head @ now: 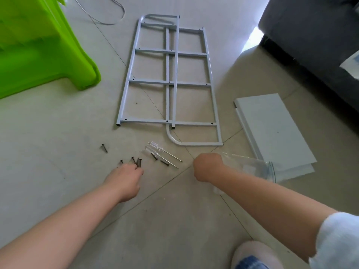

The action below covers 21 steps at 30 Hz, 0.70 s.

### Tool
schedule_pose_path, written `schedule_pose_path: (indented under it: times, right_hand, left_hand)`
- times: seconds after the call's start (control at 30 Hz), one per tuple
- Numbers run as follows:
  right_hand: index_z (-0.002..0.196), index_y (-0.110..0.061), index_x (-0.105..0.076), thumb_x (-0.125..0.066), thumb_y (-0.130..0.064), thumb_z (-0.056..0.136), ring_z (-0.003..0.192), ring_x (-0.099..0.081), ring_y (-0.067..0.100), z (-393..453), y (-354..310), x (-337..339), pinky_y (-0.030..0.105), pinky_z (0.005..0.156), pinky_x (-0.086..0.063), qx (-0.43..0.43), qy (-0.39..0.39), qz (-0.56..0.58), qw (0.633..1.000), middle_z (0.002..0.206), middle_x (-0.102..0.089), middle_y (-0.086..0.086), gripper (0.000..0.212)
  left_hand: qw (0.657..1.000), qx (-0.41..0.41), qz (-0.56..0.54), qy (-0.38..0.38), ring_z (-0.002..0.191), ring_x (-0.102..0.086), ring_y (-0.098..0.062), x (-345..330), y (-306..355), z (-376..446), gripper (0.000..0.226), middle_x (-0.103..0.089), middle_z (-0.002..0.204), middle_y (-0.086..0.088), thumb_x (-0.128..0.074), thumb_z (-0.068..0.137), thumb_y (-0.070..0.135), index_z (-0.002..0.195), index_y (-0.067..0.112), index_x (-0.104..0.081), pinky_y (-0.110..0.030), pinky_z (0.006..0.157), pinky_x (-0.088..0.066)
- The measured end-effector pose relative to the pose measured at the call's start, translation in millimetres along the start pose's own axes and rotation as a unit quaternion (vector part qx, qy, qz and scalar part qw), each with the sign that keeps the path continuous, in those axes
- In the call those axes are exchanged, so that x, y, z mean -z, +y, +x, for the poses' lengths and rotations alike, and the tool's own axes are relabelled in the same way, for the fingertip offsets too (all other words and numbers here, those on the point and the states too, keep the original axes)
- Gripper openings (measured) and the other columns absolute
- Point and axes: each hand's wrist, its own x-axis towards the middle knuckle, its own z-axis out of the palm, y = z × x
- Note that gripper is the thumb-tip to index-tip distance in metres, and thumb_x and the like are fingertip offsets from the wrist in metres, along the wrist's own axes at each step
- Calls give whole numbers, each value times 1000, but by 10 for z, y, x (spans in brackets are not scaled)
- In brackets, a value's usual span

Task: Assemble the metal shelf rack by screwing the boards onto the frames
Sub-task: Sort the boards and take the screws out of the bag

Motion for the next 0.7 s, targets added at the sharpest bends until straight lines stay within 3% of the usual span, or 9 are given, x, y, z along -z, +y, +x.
schedule_pose_path:
  times: [0.1,0.2,0.27,0.37,0.47,0.57,0.7]
  right_hand:
    - [118,-12,-56,-46,-12,89,111,-53,27,42,-23,74,34,87,-45,-27,35,17,999,122,-54,7,30]
    - [134,-10,-41,-54,-22,88,120,-43,39,56,41,97,53,90,-46,-125,-37,-10,991,135,-39,19,49]
    - [135,-9,-40,-55,-24,87,115,-45,45,7,102,69,55,86,-48,-170,-78,-26,982,133,-36,24,52]
    - [124,-5,-50,-46,-11,88,107,-54,39,-24,241,-133,45,81,-52,-167,-74,33,983,122,-51,20,37]
    - [117,-4,-54,-40,-4,90,110,-55,29,-63,380,-295,32,79,-44,-134,-76,127,980,121,-56,13,30]
    - [116,-5,-58,-39,-5,92,114,-54,26,-105,425,-322,30,90,-44,-133,-86,130,979,123,-57,9,30]
    - [111,-10,-59,-40,-9,91,107,-57,22,-98,375,-184,26,80,-42,-110,-34,122,986,116,-58,4,28]
  left_hand:
    - [1000,13,-10,14,126,-38,-22,3,-74,-36,39,-41,134,-1,-39,92,23,131,19,-43,-33,99,-39]
    - [999,19,-16,21,127,-37,-22,29,-84,-45,39,-41,134,-1,-38,92,22,131,20,-42,-33,99,-40]
    - [999,18,-26,26,127,-37,-22,46,-72,-28,39,-42,133,-2,-38,92,22,130,19,-43,-34,99,-40]
    - [999,10,-37,36,128,-36,-23,68,-21,24,39,-41,135,-2,-39,92,22,131,18,-44,-33,100,-38]
    - [998,-7,-46,35,128,-35,-23,79,76,66,39,-41,135,-2,-39,92,21,130,18,-44,-33,103,-36]
    - [998,-19,-46,31,127,-35,-22,86,163,84,38,-41,134,-2,-38,92,21,129,17,-44,-31,102,-35]
    - [998,-13,-49,38,127,-36,-23,125,265,122,38,-41,135,-3,-38,93,22,130,17,-44,-32,99,-36]
